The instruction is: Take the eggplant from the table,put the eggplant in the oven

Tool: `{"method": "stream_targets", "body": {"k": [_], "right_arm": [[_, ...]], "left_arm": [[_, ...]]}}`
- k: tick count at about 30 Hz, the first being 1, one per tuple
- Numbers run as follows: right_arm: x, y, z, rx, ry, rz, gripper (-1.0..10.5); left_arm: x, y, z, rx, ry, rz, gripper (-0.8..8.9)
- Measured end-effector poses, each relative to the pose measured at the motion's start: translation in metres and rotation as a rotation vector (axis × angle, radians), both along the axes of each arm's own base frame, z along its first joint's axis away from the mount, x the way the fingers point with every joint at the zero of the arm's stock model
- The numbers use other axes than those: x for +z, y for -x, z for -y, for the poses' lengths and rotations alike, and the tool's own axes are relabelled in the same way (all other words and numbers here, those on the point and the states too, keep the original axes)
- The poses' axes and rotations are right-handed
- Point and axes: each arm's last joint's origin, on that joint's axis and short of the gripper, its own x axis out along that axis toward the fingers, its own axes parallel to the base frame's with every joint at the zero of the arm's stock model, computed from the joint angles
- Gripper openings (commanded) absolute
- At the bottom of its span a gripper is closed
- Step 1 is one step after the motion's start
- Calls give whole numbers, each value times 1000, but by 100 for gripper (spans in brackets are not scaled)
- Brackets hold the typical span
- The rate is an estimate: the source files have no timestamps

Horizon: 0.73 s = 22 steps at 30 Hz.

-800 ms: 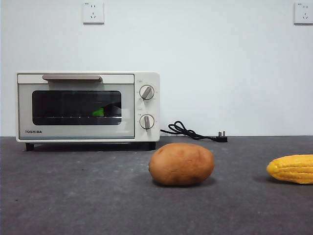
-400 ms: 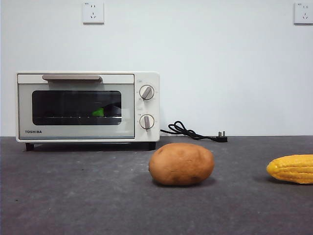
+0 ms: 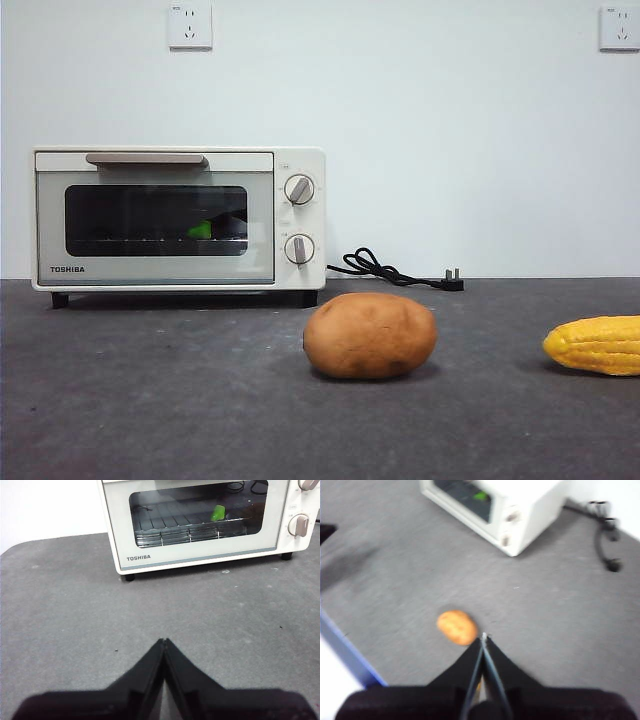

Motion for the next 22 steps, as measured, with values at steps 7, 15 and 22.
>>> {"method": "stream_targets", "body": {"k": [7, 15, 22], "right_arm": [[26, 43, 44, -159, -207, 291, 1], [23, 101, 66, -414, -219, 584, 1], [-33, 90, 64, -433, -261, 695, 1]], "left_arm": [[0, 0, 0, 0, 0, 0, -4], [0, 0, 0, 0, 0, 1, -4], [0, 0, 0, 0, 0, 2, -4]]}}
